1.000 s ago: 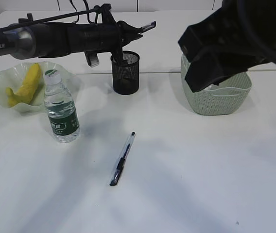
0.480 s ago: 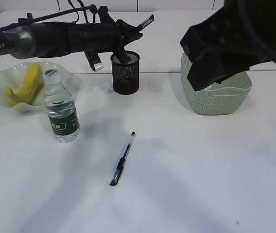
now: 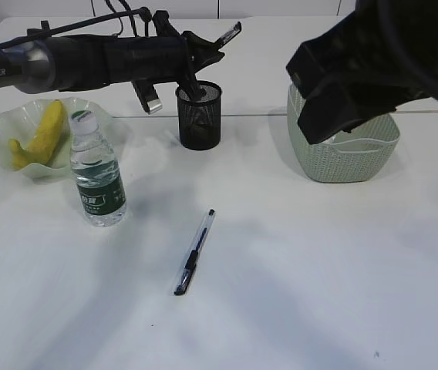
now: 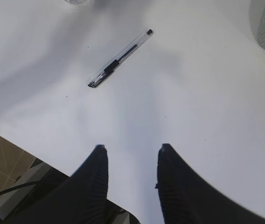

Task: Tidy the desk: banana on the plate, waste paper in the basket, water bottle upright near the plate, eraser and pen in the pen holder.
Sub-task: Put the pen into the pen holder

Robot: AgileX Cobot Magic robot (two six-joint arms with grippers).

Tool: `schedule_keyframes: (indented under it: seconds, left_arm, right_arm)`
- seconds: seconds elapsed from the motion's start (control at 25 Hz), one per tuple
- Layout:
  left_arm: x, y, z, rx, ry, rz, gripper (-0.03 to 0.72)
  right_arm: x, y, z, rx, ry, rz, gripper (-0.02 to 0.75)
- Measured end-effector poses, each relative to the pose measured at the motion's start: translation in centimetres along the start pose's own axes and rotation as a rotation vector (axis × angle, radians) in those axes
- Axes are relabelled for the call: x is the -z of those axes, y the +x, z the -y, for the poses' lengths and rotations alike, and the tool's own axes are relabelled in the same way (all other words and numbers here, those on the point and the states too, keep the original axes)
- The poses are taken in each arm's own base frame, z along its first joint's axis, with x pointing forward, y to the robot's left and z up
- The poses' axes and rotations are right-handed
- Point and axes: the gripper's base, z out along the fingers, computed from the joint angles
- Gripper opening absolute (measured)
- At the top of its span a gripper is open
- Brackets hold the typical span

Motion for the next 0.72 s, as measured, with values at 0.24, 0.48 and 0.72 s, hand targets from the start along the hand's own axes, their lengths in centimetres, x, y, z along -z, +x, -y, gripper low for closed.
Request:
schedule_keyframes:
  seconds: [0.24,0.48,0.72]
  left_arm:
    - [0.06,-0.11,0.11,0.000,0.004,0.004,0.069]
    - [0.06,-0.11,0.11,0.001,0.004,0.004,0.099]
    - [0.06,-0.11,0.11,0.001,0.004,0.004,0.169]
  right_arm:
    - [0.00,0.00,0.00,0.000,0.000,0.000,0.269]
    - [0.00,0.00,0.00,0.000,0.000,0.000,0.269]
    - [0.00,0.00,0.01,-0.001,0.001,0.000,0.269]
